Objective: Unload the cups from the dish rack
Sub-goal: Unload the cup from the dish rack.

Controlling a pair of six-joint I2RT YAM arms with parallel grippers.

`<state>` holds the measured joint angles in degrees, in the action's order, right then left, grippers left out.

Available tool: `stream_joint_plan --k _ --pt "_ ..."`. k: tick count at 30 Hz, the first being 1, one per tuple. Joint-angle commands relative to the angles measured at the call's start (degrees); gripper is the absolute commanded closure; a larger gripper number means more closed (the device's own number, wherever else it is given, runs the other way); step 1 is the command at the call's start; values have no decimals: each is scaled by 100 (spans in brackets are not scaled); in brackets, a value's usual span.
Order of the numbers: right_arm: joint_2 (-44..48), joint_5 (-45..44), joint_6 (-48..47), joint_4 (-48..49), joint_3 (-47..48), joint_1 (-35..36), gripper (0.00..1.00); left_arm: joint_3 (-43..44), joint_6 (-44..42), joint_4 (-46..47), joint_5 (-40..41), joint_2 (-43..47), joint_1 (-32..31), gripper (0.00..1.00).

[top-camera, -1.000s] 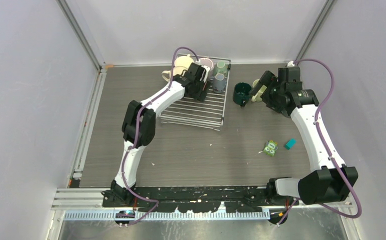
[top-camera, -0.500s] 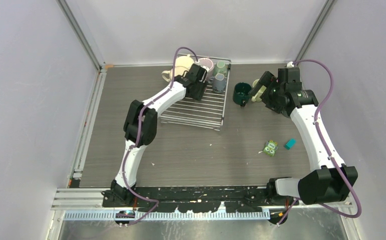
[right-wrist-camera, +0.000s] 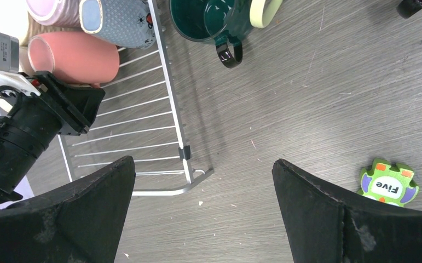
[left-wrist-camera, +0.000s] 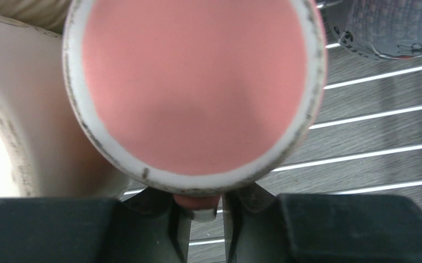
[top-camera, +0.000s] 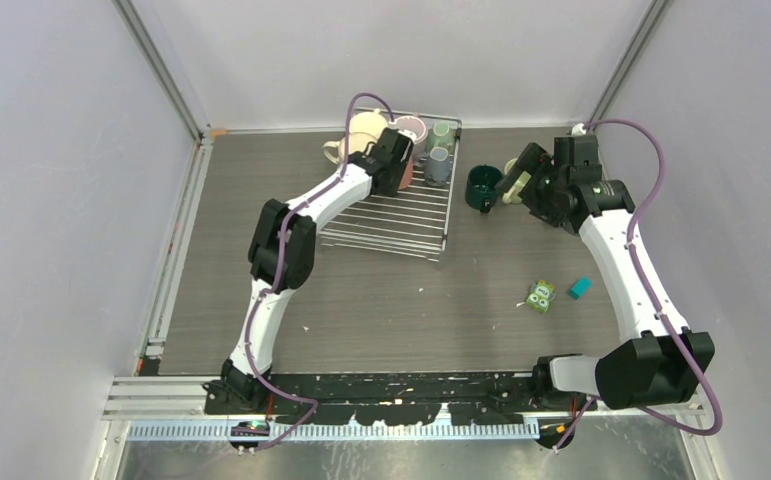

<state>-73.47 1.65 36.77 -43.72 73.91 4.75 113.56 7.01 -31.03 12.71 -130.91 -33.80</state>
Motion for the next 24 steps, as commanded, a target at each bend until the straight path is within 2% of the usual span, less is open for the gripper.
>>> stream_joint_plan --k 1,4,5,16,24 --pt "112 34 -19 207 -6 34 0 104 -99 312 109 -45 14 80" --pt "131 37 -25 206 -17 41 0 87 -112 291 109 -15 22 98" --pt "145 37 -22 209 -29 39 0 56 -112 306 109 17 15 100" --pt "201 199 38 387 -102 89 0 -617 -35 537 -305 1054 -75 100" --pt "288 465 173 716 -276 156 0 -806 216 278 -447 1599 -260 100"
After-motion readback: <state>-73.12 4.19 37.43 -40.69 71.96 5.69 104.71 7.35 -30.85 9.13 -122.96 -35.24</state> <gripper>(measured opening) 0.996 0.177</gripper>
